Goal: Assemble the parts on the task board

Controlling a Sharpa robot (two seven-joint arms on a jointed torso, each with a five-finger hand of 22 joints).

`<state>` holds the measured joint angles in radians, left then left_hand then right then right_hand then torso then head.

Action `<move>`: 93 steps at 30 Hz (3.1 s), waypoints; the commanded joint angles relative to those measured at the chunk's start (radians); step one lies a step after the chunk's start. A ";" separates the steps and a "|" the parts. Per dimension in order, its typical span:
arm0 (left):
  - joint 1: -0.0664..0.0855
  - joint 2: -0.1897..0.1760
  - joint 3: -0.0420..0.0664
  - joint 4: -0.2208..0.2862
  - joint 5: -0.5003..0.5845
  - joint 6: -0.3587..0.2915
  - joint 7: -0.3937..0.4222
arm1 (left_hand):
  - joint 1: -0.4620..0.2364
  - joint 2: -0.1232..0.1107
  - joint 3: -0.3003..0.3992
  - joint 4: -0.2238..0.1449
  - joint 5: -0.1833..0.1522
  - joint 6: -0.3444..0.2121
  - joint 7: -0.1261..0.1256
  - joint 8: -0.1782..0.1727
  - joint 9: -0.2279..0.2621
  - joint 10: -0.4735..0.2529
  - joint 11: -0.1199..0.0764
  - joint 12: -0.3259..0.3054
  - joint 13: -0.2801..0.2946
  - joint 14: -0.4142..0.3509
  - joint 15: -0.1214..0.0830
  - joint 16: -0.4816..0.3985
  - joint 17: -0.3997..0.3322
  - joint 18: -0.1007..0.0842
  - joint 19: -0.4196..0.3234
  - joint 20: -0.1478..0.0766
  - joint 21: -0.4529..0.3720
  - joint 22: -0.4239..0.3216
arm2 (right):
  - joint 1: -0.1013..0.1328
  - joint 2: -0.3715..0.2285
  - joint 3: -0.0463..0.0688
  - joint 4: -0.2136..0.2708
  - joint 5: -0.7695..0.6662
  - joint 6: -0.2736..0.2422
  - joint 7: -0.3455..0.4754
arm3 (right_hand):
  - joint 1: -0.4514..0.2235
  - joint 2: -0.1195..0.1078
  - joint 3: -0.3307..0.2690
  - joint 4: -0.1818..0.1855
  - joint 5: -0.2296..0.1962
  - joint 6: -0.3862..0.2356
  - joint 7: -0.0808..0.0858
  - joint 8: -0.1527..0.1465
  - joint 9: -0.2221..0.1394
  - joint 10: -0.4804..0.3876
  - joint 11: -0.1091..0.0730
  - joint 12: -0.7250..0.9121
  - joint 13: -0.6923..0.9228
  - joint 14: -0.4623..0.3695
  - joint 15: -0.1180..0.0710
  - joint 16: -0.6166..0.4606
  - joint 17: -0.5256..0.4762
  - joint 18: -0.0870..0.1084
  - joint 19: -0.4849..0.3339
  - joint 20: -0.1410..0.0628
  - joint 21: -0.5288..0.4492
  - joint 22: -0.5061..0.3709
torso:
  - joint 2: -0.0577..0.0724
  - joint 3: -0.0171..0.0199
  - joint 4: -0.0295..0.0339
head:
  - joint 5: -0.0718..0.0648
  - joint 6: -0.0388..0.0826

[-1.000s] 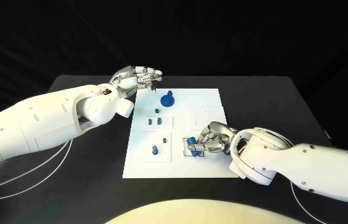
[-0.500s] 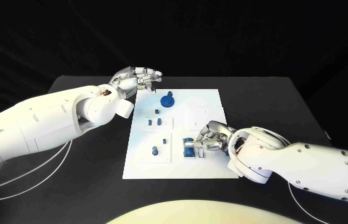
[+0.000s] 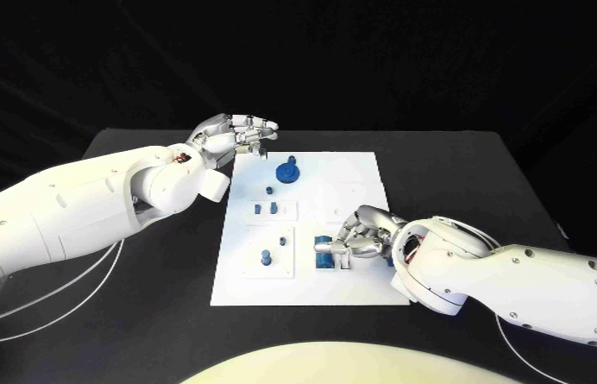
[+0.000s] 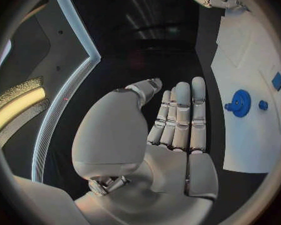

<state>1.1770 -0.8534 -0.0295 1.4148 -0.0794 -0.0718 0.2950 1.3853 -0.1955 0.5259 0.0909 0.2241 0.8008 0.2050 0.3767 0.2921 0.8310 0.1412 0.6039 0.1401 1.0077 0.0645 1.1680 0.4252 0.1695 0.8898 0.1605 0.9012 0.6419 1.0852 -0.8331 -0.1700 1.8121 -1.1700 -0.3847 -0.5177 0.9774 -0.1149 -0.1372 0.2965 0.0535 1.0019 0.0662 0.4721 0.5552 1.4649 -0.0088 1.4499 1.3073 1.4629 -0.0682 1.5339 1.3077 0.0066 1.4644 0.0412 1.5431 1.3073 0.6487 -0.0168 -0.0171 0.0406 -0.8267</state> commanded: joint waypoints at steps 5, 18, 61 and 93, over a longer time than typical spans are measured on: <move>0.001 -0.001 0.001 0.004 0.004 0.016 0.003 | 0.003 0.002 -0.002 0.001 0.007 -0.009 0.002 0.004 -0.002 -0.005 0.002 0.002 -0.001 -0.007 0.003 -0.005 -0.001 0.014 0.004 0.001 -0.006 -0.001 | -0.001 -0.034 0.000 0.026 -0.047 -0.030 0.041 | 0.138 0.080 0.022 -0.008 0.080 -0.006 -0.003 -0.003 0.004 0.044 0.000 0.002 0.183 0.088 -0.003 0.002 0.162 -0.001 0.097 -0.003 0.000 0.256 | -0.001 0.0003 -0.0008 | 0.002 0.000; 0.000 -0.004 0.001 0.008 0.005 0.013 0.008 | 0.003 0.002 -0.002 0.001 0.007 -0.009 0.002 0.004 -0.002 -0.005 0.002 0.002 -0.001 -0.007 0.003 -0.005 -0.001 0.014 0.004 0.001 -0.006 -0.001 | 0.022 -0.208 0.001 0.068 -0.047 -0.113 0.112 | 0.347 0.063 0.039 -0.018 0.108 -0.048 0.019 -0.061 -0.020 0.039 0.017 -0.009 0.181 0.087 0.010 -0.002 0.155 0.002 0.093 0.007 -0.013 0.252 | -0.002 -0.0013 -0.0020 | -0.018 0.001; 0.000 -0.004 0.001 0.009 0.002 0.021 -0.003 | 0.004 0.004 -0.001 0.001 0.007 -0.010 0.002 0.004 -0.002 -0.005 0.002 0.004 -0.002 -0.007 0.004 -0.005 -0.002 0.014 0.004 0.001 -0.006 -0.002 | -0.050 -0.223 -0.004 0.006 -0.169 0.060 0.035 | 0.349 0.043 0.036 -0.009 0.091 -0.008 0.008 -0.042 0.005 0.035 0.009 -0.019 0.176 0.087 0.006 -0.002 0.157 0.001 0.095 0.007 -0.006 0.254 | 0.000 -0.0002 0.0005 | -0.019 -0.007; 0.000 -0.007 0.001 0.010 0.002 0.022 -0.005 | 0.005 0.005 0.000 0.001 0.008 -0.010 0.002 0.004 -0.003 -0.006 0.002 0.004 -0.002 -0.007 0.003 -0.005 -0.002 0.015 0.004 0.001 -0.006 -0.002 | -0.051 -0.185 -0.004 0.040 -0.131 -0.025 -0.001 | 0.466 -0.041 0.492 -0.024 0.219 0.018 -0.016 -0.068 0.055 0.041 -0.014 -0.016 0.183 0.088 -0.015 -0.003 0.160 -0.002 0.100 -0.015 0.008 0.258 | -0.001 -0.0005 -0.0001 | -0.021 -0.001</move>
<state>1.1769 -0.8613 -0.0296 1.4217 -0.0796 -0.0652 0.2852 1.3853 -0.1955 0.5258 0.0909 0.2286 0.7972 0.2015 0.3767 0.2910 0.8311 0.1412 0.6039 0.1396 1.0077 0.0645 1.1680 0.4247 0.1694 0.8898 0.1605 0.9012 0.6415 1.0330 -1.0179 -0.1717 1.8465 -1.3848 -0.3889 -0.5100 1.4578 -0.1382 0.2452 0.3739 0.2696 1.0182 0.0535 0.3946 0.6017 1.4686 -0.0163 1.4305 1.3074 1.4666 -0.0790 1.5338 1.3077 0.0068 1.4645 0.0339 1.5472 1.3081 0.6480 -0.0174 -0.0166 0.0189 -0.8300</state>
